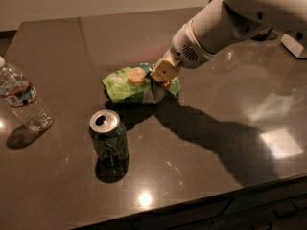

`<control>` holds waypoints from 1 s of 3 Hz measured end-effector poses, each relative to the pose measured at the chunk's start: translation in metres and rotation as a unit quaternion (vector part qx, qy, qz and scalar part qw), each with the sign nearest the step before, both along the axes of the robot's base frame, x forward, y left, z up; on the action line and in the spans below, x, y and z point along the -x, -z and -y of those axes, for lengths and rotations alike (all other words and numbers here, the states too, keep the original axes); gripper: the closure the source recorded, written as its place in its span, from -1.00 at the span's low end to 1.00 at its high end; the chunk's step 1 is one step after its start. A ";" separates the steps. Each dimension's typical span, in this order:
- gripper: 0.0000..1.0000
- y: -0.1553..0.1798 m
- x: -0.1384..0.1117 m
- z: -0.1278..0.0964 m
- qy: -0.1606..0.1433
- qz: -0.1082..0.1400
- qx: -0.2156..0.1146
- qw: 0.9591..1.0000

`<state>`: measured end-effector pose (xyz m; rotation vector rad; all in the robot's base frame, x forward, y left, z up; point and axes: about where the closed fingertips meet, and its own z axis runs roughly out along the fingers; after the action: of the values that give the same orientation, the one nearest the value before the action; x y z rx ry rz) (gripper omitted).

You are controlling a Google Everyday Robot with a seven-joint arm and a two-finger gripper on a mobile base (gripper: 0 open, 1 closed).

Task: Move green rice chip bag near green can

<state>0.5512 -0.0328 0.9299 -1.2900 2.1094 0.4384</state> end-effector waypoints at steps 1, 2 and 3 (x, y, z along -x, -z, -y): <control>1.00 0.005 0.022 0.001 -0.001 -0.010 0.006 1.000; 0.65 0.011 0.036 0.000 -0.002 -0.018 0.014 1.000; 0.20 0.019 0.041 -0.003 -0.003 -0.028 0.018 0.999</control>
Offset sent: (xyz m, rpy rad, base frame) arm -0.0497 -0.0014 -0.0186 -0.0453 0.0579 0.0017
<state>0.5102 -0.0300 0.9111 -1.3187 2.1698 0.4442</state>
